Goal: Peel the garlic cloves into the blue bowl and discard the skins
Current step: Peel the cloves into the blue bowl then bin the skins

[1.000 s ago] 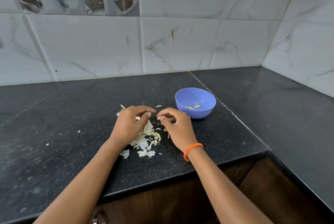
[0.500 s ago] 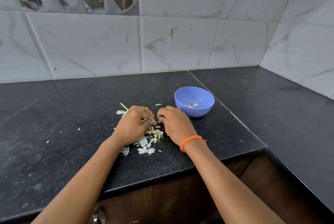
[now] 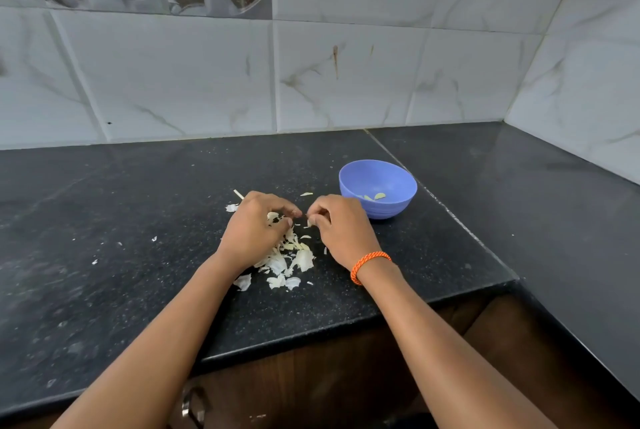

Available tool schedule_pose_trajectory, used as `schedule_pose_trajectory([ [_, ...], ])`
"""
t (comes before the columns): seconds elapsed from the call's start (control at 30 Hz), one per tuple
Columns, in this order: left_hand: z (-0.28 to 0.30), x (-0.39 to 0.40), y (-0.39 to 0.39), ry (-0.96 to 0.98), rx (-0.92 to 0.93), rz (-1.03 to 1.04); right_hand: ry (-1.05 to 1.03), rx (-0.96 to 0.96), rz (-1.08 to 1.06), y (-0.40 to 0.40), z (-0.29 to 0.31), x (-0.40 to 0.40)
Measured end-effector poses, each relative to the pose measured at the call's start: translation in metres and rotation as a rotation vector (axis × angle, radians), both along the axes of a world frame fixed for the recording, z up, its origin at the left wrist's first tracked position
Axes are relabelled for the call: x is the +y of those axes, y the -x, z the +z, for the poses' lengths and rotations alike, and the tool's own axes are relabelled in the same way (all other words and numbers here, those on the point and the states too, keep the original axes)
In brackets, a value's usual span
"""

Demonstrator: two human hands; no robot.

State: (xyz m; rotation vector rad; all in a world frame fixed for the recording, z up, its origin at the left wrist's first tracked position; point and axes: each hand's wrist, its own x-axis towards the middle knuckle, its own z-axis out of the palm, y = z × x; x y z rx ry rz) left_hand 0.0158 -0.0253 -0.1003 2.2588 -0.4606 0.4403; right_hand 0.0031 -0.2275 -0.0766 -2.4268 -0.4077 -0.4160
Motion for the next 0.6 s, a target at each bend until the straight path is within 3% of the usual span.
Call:
schedule_pose_trajectory([
  [0.17, 0.007, -0.007, 0.008, 0.050, 0.005, -0.041, -0.271, -0.094, -0.039, 0.002, 0.005, -0.007],
  [0.4, 0.017, -0.013, 0.016, 0.198, 0.049, -0.066, -0.483, 0.003, 0.069, 0.011, -0.008, 0.001],
  [0.6, 0.016, -0.016, 0.015, 0.179, 0.049, -0.056, -0.511, -0.020, 0.038, 0.011, -0.011, 0.002],
])
